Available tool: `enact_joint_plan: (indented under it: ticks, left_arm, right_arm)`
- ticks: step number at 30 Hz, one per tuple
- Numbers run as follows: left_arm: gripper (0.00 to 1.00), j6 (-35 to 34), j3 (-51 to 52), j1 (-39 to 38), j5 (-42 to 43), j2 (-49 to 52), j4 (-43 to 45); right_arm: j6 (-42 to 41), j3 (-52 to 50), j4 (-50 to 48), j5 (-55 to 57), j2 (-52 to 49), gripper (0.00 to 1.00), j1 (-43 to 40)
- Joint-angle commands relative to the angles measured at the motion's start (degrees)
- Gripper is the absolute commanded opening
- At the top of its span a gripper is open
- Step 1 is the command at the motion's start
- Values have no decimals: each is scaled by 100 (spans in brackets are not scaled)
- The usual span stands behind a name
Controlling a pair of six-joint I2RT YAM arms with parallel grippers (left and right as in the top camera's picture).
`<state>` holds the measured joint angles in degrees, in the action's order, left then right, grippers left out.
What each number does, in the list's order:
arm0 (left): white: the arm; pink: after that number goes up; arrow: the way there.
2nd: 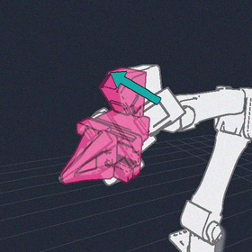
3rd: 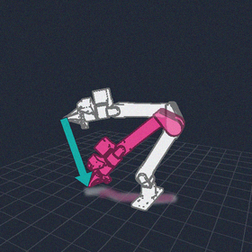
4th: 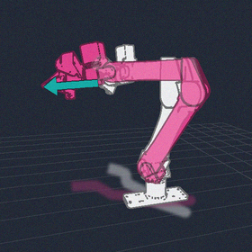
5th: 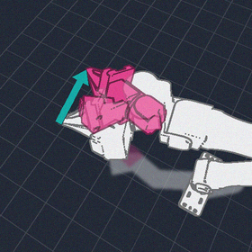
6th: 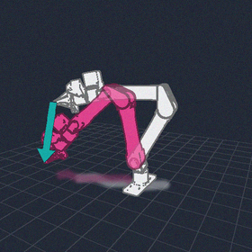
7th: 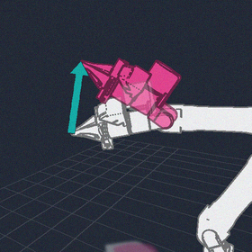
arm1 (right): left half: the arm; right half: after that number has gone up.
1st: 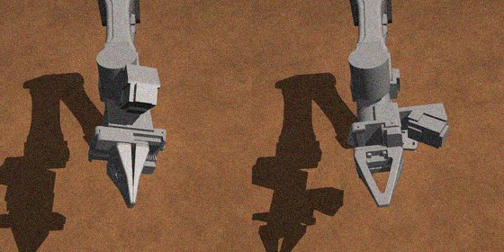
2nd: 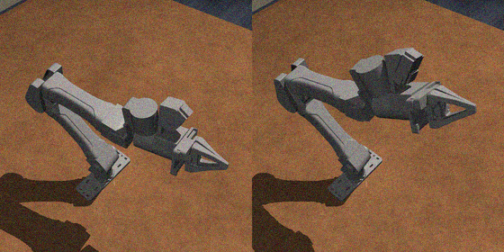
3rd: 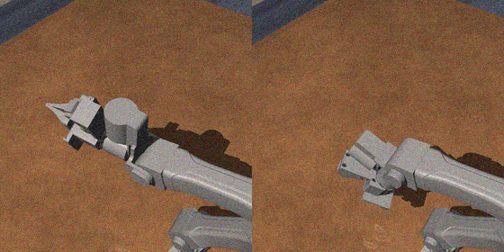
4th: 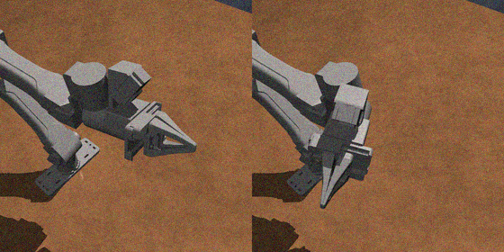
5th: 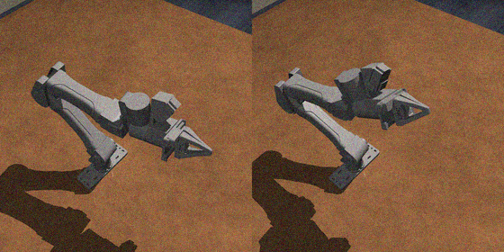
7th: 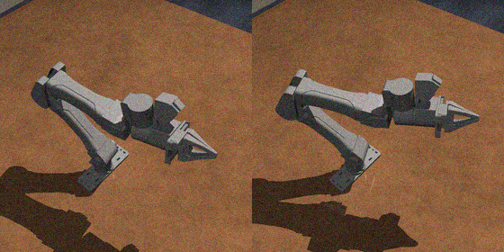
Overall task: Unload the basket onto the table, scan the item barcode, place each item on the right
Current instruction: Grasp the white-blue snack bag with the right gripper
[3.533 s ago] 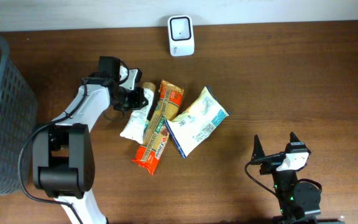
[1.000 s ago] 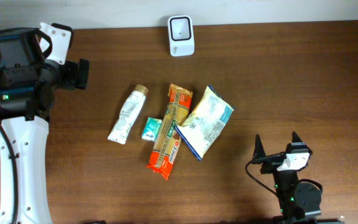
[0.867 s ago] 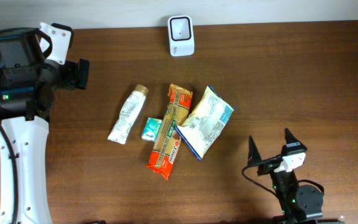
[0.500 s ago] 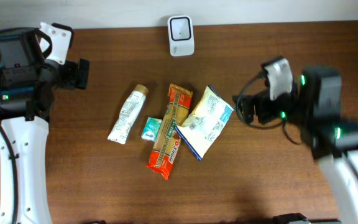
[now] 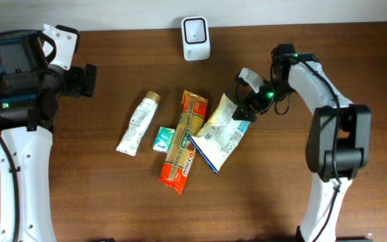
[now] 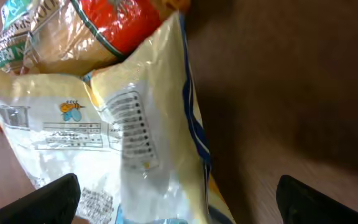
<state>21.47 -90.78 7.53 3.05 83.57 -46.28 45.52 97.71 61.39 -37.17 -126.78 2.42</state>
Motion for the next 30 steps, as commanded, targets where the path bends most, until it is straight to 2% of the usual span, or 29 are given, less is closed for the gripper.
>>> enact_joint_plan:
  ticks: [1, 3, 5, 6, 8, 9, 11, 13, 15, 18, 22, 23, 25, 27, 28, 30]
  left_arm:
    - [99, 50, -83, 20, 61, -66, 11]
    - [99, 52, -83, 20, 61, -66, 13]
    - [99, 50, -83, 20, 61, -66, 13]
    - [99, 50, -83, 20, 61, -66, 13]
    - [99, 50, -83, 20, 61, -66, 11]
    - [99, 50, -83, 20, 61, -66, 13]
    - [99, 50, -83, 20, 61, -66, 13]
    - [99, 50, -83, 20, 61, -66, 11]
    - [99, 50, -83, 20, 61, -66, 13]
    - [99, 50, -83, 20, 61, -66, 13]
    - [99, 50, -83, 20, 61, -66, 11]
    - [99, 50, -83, 20, 61, -66, 13]
    - [99, 50, -83, 20, 61, -66, 11]
    - [99, 50, -83, 20, 61, -66, 13]
    - [99, 50, -83, 20, 61, -66, 11]
    - [99, 50, -83, 20, 61, -66, 11]
  right_arm:
    - [378, 87, 173, -490, -433, 90, -20]
    - [376, 81, 227, -599, -581, 83, -20]
    - [352, 83, 306, -614, -592, 51, -26]
    - [352, 83, 400, -614, -592, 40, -26]
    - [352, 232, 990, -610, -590, 9, -33]
    - [352, 573, 1668, -595, -579, 4, -116]
    - [326, 1202, 2455, -640, -568, 4, -328]
    - [-603, 1987, 2841, -817, -428, 4, -804]
    - [-1419, 2306, 2949, -938, -243, 4, -1189]
    - [-2745, 2166, 3021, -656, -129, 4, -1537]
    - [-4183, 885, 2059, 1071, -129, 4, -1196]
    - [-4413, 739, 1923, 1399, -129, 6, -1067]
    - [-4452, 752, 1875, 1958, -107, 70, -820]
    - [-4120, 872, 1886, 2022, -107, 95, -833]
    - [-3703, 1025, 1934, 1961, -107, 99, -881]
    - [-2636, 1414, 2022, 1965, -107, 99, -957]
